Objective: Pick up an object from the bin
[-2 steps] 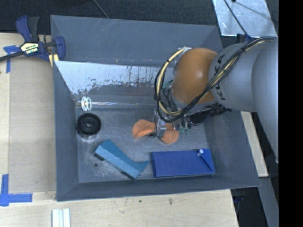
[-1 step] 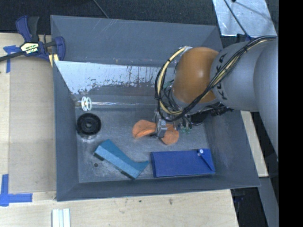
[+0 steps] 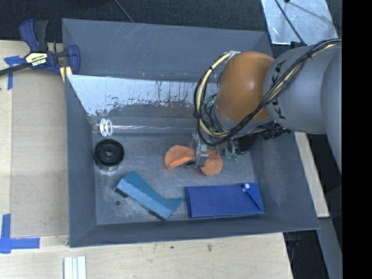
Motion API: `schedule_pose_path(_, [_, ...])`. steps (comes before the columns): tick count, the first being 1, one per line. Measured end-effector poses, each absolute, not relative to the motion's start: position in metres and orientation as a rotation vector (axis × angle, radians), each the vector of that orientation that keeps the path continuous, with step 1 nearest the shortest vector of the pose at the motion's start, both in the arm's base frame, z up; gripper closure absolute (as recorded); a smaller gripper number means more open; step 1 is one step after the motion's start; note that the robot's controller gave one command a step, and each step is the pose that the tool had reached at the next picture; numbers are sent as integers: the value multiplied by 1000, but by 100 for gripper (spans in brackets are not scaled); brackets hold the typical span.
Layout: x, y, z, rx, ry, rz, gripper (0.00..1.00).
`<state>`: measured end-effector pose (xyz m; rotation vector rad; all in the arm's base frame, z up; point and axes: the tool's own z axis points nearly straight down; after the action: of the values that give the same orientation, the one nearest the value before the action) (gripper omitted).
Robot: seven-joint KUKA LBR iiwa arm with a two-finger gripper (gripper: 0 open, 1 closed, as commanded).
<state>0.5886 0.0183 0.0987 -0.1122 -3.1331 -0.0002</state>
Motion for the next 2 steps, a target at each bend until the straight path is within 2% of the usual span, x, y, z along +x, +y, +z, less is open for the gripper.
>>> schedule_pose_path(2, [591, 18, 146, -113, -3140, -1, 100])
